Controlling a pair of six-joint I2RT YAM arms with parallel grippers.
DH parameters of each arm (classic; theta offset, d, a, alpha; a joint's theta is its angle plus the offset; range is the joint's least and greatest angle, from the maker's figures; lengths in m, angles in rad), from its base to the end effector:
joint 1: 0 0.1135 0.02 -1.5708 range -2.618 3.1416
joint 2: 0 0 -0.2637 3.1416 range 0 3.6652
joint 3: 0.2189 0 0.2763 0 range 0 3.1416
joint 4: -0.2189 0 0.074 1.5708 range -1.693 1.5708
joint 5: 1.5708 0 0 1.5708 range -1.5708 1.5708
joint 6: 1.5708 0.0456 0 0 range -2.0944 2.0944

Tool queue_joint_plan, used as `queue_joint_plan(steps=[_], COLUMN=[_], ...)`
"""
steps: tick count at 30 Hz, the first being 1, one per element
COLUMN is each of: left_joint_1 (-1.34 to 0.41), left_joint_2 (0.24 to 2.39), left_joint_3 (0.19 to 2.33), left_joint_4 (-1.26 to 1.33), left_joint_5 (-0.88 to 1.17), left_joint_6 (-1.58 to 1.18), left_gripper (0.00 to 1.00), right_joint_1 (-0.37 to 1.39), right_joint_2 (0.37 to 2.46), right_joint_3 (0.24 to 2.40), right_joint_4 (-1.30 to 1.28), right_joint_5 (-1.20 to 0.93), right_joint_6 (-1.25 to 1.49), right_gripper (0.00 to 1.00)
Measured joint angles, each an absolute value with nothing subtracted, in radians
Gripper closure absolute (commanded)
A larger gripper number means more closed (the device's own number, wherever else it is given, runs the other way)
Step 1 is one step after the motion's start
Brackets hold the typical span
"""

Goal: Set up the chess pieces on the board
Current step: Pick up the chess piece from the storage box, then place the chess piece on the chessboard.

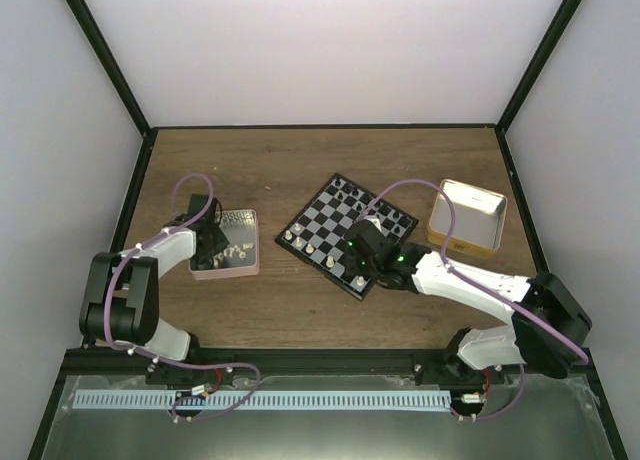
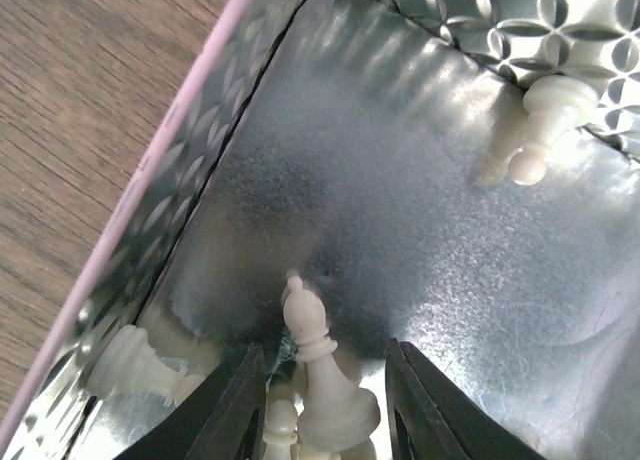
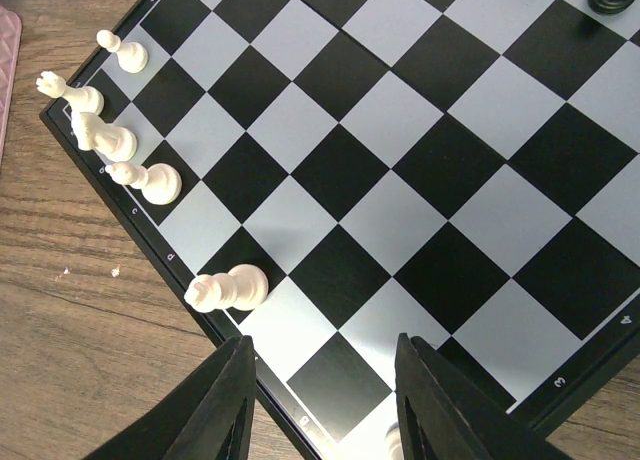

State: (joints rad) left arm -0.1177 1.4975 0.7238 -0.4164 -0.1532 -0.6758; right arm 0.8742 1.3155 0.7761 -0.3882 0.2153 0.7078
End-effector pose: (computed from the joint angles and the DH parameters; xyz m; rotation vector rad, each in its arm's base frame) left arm 0.2787 -0.0259 0.1204 -0.7914 2.6156 -0.0100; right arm 0.1914 0.2137 0.1867 -0.1186 2.5108 0.4042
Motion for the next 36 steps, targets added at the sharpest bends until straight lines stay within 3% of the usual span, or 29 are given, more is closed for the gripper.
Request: queue_joint_plan(steps=[5,13,20,25,36], left_joint_1=[-0.118,-0.119,-0.153,-0.218,-0.399], left_joint_2=[1.507,1.492,1.346,1.214,1.11], left_joint_3=[0.725,0.725,0.726,0.725,0.703], left_joint_4=[-0.397,-0.392,-0.373,-0.275,0.063], left_joint_5=[-0.154,-0.125,-0.008,0.139,0.601], left_joint_6=[-0.67,-0.646,-0.583,-0.534,-0.465], left_gripper=[0.79,0.79,0.79,0.79,0.79], right_joint_1=[0.874,0.874,0.834,0.738,0.617], right_joint_2=[1.316,1.316,1.297,1.26,1.251], right_joint_3=[0.776,0.776,0.776,0.789,0.942], right_joint_4=[-0.388,-0.387,-0.324,-0.241,-0.065], right_joint_5=[0.215,0.212,0.088,-0.081,-0.479], right_joint_6=[0.708,0.709,0.717,0.727,0.753], right_gripper=[0.6,0.6,0.6,0.58,0.42])
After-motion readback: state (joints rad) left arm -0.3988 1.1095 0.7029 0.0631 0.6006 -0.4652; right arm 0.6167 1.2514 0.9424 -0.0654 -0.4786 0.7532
